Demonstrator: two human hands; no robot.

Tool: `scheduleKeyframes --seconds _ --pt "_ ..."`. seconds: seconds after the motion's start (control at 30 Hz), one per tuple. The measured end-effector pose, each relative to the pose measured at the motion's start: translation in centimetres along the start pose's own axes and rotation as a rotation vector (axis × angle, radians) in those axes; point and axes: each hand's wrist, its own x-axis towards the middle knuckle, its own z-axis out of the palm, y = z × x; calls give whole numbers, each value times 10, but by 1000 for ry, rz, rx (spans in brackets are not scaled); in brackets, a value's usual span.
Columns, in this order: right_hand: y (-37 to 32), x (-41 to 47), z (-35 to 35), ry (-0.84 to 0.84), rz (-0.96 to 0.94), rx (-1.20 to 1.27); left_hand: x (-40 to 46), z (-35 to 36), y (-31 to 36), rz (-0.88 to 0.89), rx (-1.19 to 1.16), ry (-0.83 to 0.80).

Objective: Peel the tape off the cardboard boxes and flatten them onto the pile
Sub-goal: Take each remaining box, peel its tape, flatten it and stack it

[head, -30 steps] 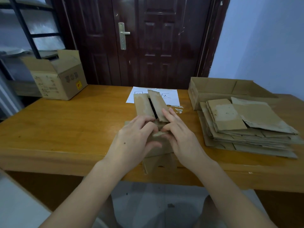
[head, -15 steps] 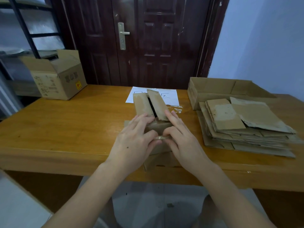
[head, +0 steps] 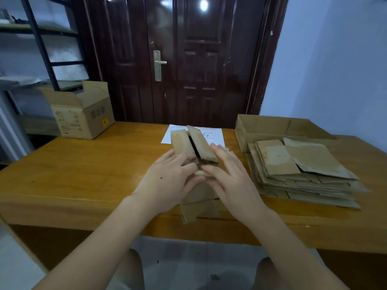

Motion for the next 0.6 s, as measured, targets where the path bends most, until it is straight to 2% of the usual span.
scheduleKeyframes --seconds 0.23,0.33,0.4,0.53,0.6 --pt "1 38 -26 244 -156 -157 40 -37 -5 76 115 37" --pt "14 58 -33 299 -178 -171 67 -37 -10 71 136 37" --pt "34 72 -31 272 -150 -206 89 -32 -13 60 184 -3" --pt "87 93 -25 -15 -73 -400 134 -20 -13 -1 170 -192" --pt "108 101 -28 -75 -8 -421 154 -8 -12 -27 158 -285"
